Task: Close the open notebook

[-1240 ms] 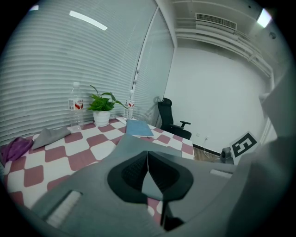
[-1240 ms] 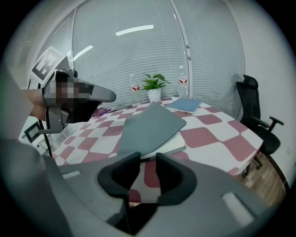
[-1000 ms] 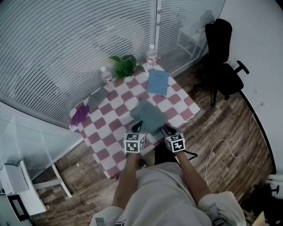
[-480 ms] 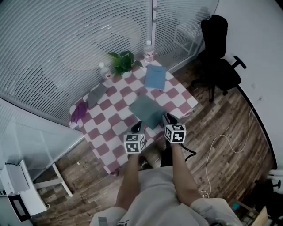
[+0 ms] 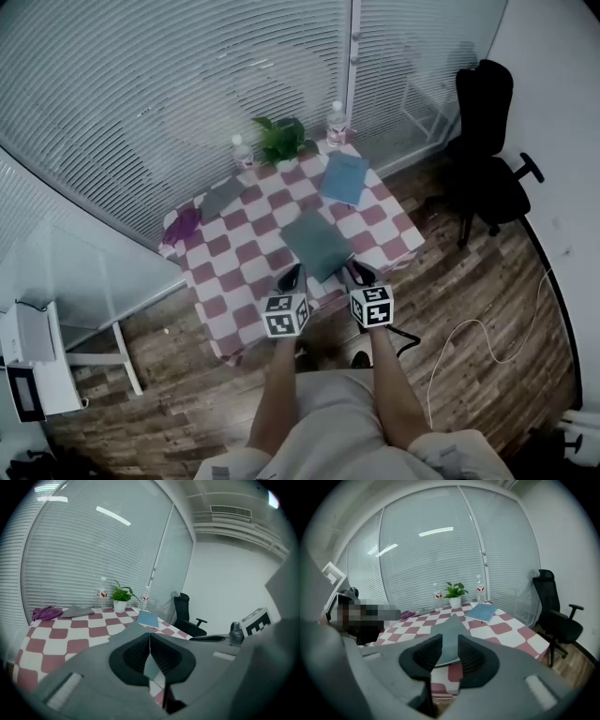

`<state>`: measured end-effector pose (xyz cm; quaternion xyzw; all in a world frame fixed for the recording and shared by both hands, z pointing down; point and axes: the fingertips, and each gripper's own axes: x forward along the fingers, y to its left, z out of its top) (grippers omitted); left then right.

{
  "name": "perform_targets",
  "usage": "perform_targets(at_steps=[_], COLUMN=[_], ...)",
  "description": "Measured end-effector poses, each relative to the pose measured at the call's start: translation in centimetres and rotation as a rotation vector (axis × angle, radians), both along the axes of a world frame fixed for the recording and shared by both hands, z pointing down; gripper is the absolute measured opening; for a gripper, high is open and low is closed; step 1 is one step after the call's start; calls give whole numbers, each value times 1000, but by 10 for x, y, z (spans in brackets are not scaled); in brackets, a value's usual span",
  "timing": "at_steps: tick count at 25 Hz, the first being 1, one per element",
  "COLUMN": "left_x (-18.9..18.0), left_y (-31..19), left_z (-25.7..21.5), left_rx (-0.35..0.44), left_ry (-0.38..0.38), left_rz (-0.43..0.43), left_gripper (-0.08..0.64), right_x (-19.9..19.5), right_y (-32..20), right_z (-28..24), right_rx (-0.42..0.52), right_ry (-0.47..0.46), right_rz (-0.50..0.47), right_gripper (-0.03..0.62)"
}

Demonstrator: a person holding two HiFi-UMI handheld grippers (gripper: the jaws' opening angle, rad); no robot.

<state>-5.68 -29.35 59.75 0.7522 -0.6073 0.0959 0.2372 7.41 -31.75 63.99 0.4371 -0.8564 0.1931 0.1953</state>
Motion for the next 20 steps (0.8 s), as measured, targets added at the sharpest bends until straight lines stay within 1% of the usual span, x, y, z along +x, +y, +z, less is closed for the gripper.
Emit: perform_targets(at_steps=[2,5,12,17,20], left_x=[14,34,68,92,106], left_y=[9,20,47,67,84], left_z=[-1,-2,-8,-11,-8], left_rx=[-2,-2,9,20,16], left_ry=[-8,-25,-49,-52,-61], left_rz=[-13,-19,-96,-141,-151], left_gripper=[8,8,8,8,8], right_x=[12,28,57,83,100], right_y=[0,2,26,40,49], right_z=[-5,-11,-15,-14,-15], right_rx=[15,24,30,31,27], right_ry=[8,-5,-12,-11,-26], right_rz=[-29,-57,-155,-188,-189], right_gripper=[109,109,109,108,107])
